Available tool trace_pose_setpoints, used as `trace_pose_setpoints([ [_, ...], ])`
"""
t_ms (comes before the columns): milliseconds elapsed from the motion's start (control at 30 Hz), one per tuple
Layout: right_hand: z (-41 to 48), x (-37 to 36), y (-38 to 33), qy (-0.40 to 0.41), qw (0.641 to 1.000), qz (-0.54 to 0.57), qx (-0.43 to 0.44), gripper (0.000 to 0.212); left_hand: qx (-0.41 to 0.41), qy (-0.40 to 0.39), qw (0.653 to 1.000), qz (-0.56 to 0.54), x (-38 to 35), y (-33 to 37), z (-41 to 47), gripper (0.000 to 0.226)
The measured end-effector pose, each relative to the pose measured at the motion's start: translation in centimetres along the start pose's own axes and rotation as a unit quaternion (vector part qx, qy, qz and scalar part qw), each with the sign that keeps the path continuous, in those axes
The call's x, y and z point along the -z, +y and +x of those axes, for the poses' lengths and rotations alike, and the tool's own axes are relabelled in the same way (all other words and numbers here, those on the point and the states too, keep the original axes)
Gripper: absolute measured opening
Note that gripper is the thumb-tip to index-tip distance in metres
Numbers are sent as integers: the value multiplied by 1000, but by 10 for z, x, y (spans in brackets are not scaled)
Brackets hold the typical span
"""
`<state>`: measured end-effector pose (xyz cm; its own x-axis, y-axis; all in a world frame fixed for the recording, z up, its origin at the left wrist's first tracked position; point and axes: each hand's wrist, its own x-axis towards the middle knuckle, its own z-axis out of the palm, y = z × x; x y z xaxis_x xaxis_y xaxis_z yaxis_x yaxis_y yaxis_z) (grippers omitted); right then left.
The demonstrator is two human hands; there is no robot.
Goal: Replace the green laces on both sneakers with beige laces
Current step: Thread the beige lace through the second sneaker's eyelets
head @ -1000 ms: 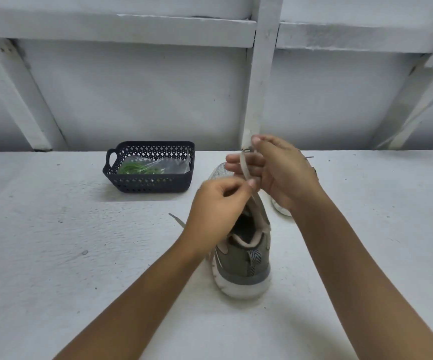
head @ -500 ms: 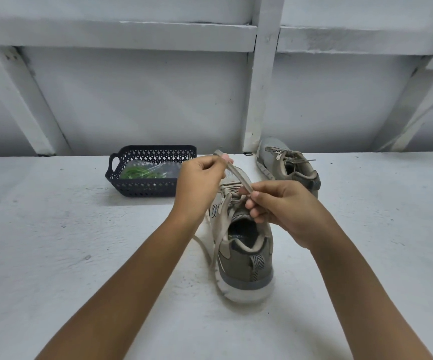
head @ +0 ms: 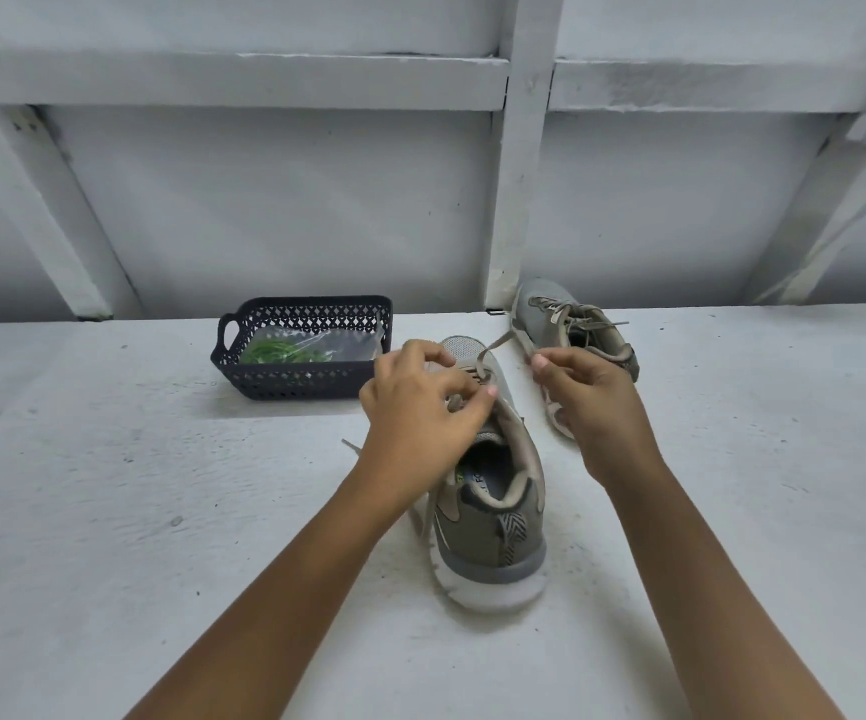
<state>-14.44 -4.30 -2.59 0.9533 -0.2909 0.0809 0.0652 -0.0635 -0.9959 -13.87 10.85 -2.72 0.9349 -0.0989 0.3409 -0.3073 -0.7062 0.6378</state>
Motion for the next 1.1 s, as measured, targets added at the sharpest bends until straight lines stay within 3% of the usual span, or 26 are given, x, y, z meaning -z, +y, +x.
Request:
trace_pose_setpoints([
  [267,2,-10,20,16,996,83,9,14,41,-49,998,9,-10,1,-7,15],
  [833,-13,-13,33,28,991,-42,124,29,54,-30,998,-19,-21,-4,-2,10],
  [1100,-17,-15,41,46,994,-23,95,19,46,-31,998,-27,-23,-5,-2,10],
])
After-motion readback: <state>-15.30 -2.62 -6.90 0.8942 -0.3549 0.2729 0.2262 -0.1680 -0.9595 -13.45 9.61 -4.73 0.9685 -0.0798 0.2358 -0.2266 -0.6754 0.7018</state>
